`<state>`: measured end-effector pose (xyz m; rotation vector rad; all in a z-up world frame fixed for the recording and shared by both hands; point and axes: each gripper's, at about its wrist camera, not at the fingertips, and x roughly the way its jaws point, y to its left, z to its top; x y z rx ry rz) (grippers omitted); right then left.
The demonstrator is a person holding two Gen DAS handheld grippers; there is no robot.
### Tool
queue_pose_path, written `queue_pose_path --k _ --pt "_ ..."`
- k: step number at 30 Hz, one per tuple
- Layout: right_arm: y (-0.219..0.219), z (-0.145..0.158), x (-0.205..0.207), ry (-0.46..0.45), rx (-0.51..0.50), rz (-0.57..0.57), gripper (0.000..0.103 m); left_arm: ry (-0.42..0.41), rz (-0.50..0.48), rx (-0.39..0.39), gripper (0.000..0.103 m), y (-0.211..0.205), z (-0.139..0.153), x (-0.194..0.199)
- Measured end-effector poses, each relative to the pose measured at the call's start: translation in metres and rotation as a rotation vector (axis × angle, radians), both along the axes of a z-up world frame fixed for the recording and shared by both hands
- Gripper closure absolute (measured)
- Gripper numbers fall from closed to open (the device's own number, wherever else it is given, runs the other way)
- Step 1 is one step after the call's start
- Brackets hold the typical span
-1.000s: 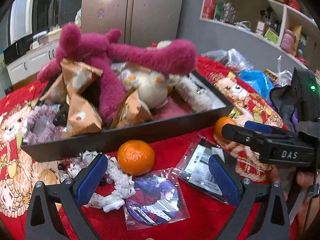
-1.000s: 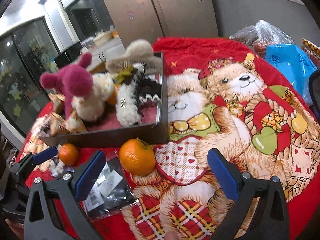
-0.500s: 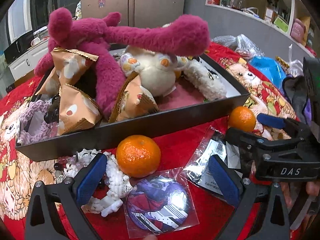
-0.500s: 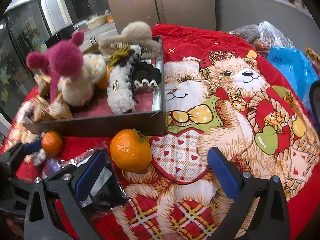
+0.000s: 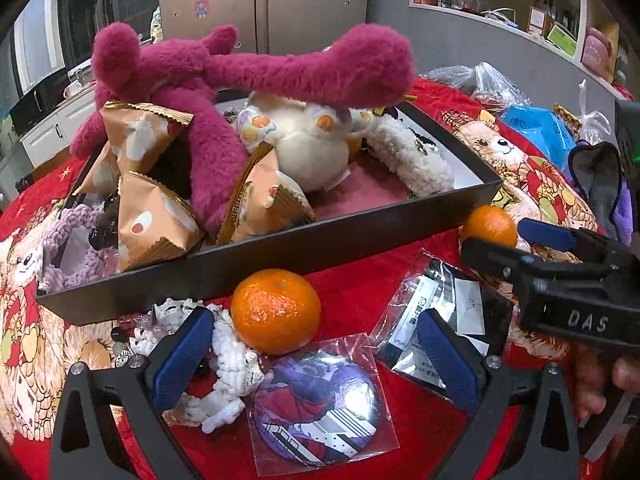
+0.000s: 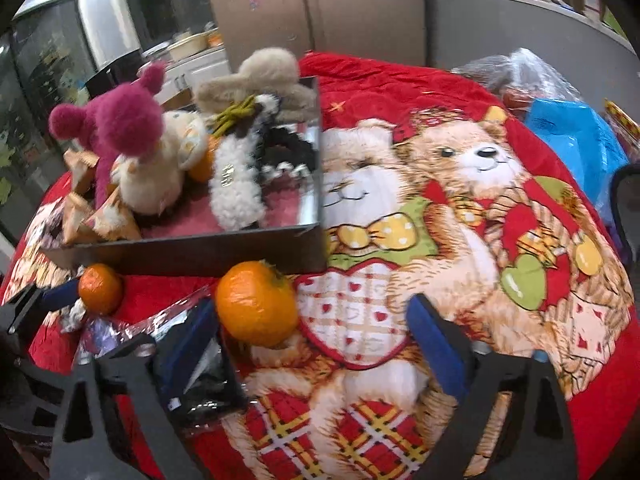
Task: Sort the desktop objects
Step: 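Move the left tool to an orange while the right tool approaches another orange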
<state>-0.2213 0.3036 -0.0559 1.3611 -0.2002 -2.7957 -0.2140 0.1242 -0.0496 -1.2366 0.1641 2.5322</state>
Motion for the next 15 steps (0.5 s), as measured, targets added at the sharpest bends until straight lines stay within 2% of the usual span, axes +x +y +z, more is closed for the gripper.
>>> queue_pose_path --k 4,7,9,10,11,13,15 --pt "0.001 0.006 0.005 0.03 -0.015 0.001 0.032 0.004 0.005 0.013 0.002 -0.003 0.001 0.001" --pt "-0.004 0.009 0.007 0.048 -0.003 0.023 0.045 0.016 0.011 0.011 0.008 -0.003 0.002 0.003" --pt "-0.011 0.011 0.008 0.06 0.012 0.055 0.06 0.03 0.033 0.011 0.021 -0.004 0.004 0.003" --pt "-0.012 0.01 0.007 0.063 0.018 0.065 0.063 0.035 0.049 0.011 0.03 -0.007 0.005 0.004" --pt "-0.017 0.012 0.007 0.069 0.032 0.081 0.068 0.035 0.051 0.017 0.033 -0.007 0.005 0.003" --pt "-0.022 0.011 0.009 0.073 0.042 0.104 0.069 0.032 0.044 0.034 0.04 -0.007 0.005 0.003" --pt "-0.024 0.01 0.008 0.074 0.049 0.111 0.069 0.036 0.057 0.035 0.055 -0.009 0.005 0.003"
